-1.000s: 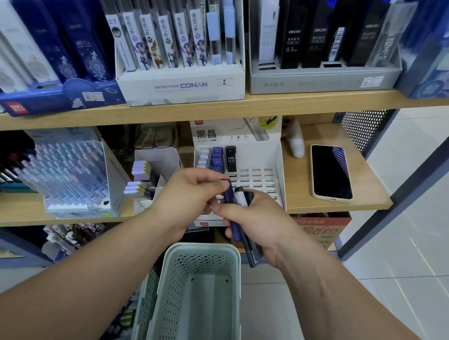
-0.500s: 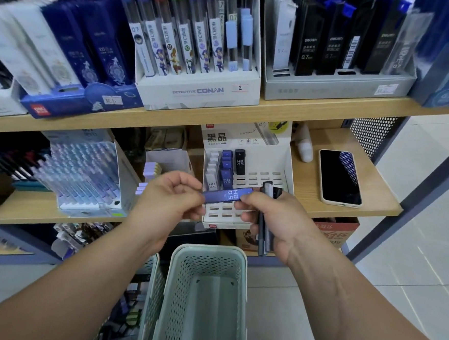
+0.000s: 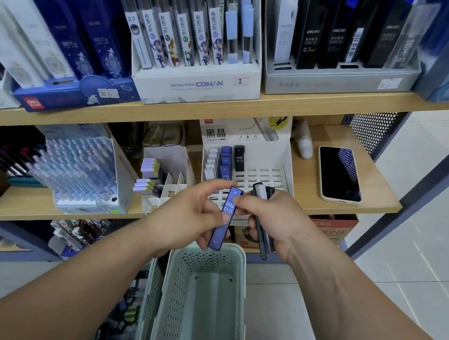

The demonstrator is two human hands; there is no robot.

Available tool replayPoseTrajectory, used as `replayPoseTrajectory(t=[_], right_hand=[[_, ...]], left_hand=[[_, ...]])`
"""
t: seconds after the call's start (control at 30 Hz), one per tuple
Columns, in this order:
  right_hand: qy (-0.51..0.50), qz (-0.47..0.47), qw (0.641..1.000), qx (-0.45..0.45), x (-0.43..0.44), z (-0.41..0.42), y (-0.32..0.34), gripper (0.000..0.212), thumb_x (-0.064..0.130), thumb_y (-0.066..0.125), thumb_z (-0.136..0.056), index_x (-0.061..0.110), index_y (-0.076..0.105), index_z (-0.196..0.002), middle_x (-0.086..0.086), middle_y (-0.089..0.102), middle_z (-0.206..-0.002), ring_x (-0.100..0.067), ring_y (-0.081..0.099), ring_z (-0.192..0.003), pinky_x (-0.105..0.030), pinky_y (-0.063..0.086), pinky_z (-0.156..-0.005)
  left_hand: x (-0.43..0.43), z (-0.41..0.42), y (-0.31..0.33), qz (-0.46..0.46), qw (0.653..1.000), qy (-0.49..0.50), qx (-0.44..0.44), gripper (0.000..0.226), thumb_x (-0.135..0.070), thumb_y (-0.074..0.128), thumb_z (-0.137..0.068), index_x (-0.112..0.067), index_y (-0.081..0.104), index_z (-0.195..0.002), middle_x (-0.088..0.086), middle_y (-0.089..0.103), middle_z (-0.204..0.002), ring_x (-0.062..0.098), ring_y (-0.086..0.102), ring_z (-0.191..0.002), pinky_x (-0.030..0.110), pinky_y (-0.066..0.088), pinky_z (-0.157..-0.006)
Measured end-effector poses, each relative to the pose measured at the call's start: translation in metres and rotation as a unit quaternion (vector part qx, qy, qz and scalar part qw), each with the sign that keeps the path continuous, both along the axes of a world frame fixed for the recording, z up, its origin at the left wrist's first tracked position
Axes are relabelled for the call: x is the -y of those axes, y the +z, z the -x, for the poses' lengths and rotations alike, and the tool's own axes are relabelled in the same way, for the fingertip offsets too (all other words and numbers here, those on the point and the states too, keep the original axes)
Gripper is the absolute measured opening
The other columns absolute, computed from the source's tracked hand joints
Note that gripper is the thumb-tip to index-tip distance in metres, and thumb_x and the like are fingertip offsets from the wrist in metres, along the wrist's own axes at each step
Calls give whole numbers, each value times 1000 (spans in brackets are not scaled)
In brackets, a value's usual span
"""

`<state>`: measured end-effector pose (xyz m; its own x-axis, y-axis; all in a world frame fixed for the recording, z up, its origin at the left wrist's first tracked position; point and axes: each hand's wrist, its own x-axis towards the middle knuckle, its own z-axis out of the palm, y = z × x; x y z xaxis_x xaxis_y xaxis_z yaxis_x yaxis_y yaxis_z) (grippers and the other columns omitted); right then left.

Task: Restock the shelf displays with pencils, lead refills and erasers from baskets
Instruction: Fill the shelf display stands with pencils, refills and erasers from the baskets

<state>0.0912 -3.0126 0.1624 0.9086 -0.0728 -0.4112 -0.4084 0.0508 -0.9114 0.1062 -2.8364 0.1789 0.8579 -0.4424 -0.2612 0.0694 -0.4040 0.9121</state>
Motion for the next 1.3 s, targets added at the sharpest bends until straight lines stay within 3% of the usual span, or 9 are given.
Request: replayPoseTrajectory(t=[0.13, 0.3, 0.4, 0.53, 0.63, 0.77, 0.97, 1.17, 1.3], right_hand=[[11, -4, 1000, -14, -3, 2, -1, 15, 19, 77, -82, 6, 76, -89, -10, 77, -81, -12, 48, -50, -28, 43, -57], [-86, -36, 995, -18, 3, -3, -3, 12, 18, 78, -84, 9, 74, -90, -4, 74, -74, -9, 50, -48, -23, 44, -51], [-138, -56, 989, -20, 7, -4, -4, 21, 17, 79, -83, 6, 72, -99, -4, 72, -74, -6, 52, -46, -22, 43, -51], [-151, -74, 986, -11, 8, -4, -3, 15, 13, 77, -85, 7, 71, -98, -5, 70, -75, -3, 51, -43, -20, 43, -48], [-156, -87, 984, -7, 9, -4, -2, 17, 11, 76, -85, 5, 71, -100, -5, 69, -74, -2, 51, -42, -19, 43, -47], [-158, -84, 984, -13, 11, -5, -3, 21, 15, 78, -84, 5, 71, -102, -2, 68, -69, -7, 50, -47, -21, 43, -50], [-156, -88, 984, -15, 13, -5, -4, 21, 15, 78, -84, 6, 71, -102, -1, 68, -68, -6, 49, -45, -19, 42, -48], [-147, -84, 985, -13, 14, -4, -3, 15, 16, 78, -85, 10, 71, -97, -2, 69, -70, -7, 51, -48, -22, 44, -50], [-143, -87, 986, -8, 13, -4, -4, 18, 18, 79, -84, 11, 72, -99, -1, 69, -72, -5, 52, -47, -22, 44, -50]], left_hand=[[2, -6, -6, 5, 999, 31, 42, 22, -9, 60, -98, -28, 60, -109, 15, 65, -75, 23, 56, -58, 34, 53, -54], [3, -24, -10, 24, 977, 151, 150, 21, -4, 68, -91, -24, 65, -90, -9, 65, -75, 16, 61, -63, 40, 59, -61], [4, -39, -9, -4, 955, 187, 229, 25, -2, 72, -87, -26, 62, -85, 4, 69, -81, 30, 68, -75, 47, 61, -73], [11, -52, -8, -56, 936, 151, 313, 32, -2, 72, -86, -32, 63, -93, 0, 66, -89, 17, 64, -79, 30, 57, -80], [16, -54, -10, -104, 909, 129, 383, 28, -1, 74, -84, -22, 72, -103, -1, 68, -96, 9, 64, -81, 17, 52, -80], [17, -56, -11, -160, 883, 118, 425, 20, -5, 77, -82, -14, 77, -100, -3, 70, -88, 8, 62, -76, 21, 51, -77], [11, -60, -12, -179, 888, 104, 410, 18, -9, 78, -83, -16, 77, -99, -12, 63, -76, -2, 57, -67, 23, 51, -72], [9, -64, -12, -204, 880, 74, 423, 20, -11, 77, -85, -16, 78, -105, -3, 72, -87, 7, 62, -74, 26, 54, -76], [7, -68, -20, -255, 830, 27, 495, 19, -12, 79, -81, -12, 79, -101, 3, 72, -95, 22, 67, -85, 41, 59, -74]])
